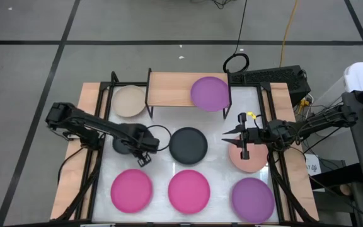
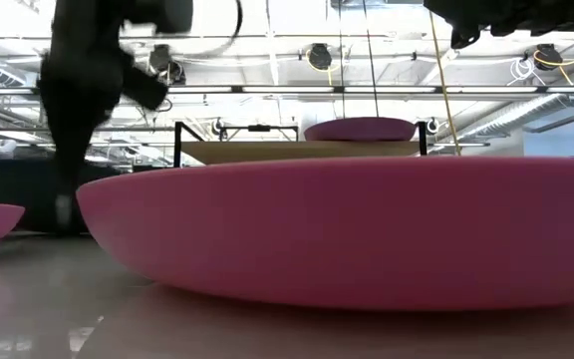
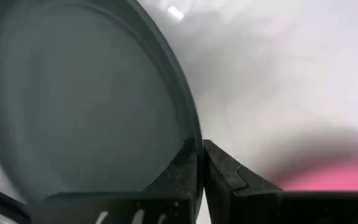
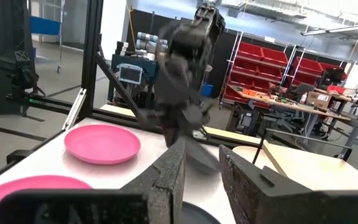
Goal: Place and stack plates onto a shelf
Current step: Stack the left black plate on top of the violet plate on the shelf
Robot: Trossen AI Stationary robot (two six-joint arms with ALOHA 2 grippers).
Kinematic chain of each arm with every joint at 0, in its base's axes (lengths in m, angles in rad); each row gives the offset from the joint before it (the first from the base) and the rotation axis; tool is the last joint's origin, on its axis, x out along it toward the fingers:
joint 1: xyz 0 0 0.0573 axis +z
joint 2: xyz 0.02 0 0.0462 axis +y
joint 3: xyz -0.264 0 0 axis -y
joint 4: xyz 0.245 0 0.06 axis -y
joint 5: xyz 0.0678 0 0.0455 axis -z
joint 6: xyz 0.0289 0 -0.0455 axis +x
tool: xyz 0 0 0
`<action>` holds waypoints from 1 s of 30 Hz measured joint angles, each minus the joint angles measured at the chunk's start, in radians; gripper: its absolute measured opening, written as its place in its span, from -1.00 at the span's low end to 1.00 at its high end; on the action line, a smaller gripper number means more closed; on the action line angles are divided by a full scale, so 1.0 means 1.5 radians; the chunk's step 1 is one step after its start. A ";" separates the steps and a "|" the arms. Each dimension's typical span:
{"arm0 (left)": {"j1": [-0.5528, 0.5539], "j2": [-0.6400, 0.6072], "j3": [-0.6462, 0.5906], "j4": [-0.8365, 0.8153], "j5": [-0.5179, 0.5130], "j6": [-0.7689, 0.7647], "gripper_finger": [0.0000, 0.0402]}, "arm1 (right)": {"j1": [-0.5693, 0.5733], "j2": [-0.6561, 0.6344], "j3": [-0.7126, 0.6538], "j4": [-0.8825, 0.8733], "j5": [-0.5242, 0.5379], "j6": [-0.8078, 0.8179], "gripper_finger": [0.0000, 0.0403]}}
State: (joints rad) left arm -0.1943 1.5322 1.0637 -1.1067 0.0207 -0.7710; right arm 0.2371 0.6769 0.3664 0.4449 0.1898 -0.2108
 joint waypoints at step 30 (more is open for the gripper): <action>0.163 0.046 0.367 0.314 -0.203 0.985 -0.95 | 0.001 -0.014 0.000 0.123 -0.059 0.046 -0.58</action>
State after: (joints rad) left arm 0.0501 1.6011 1.6138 -0.6363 -0.2841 0.7060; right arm 0.2386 0.6556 0.3664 0.6295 0.1017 -0.1425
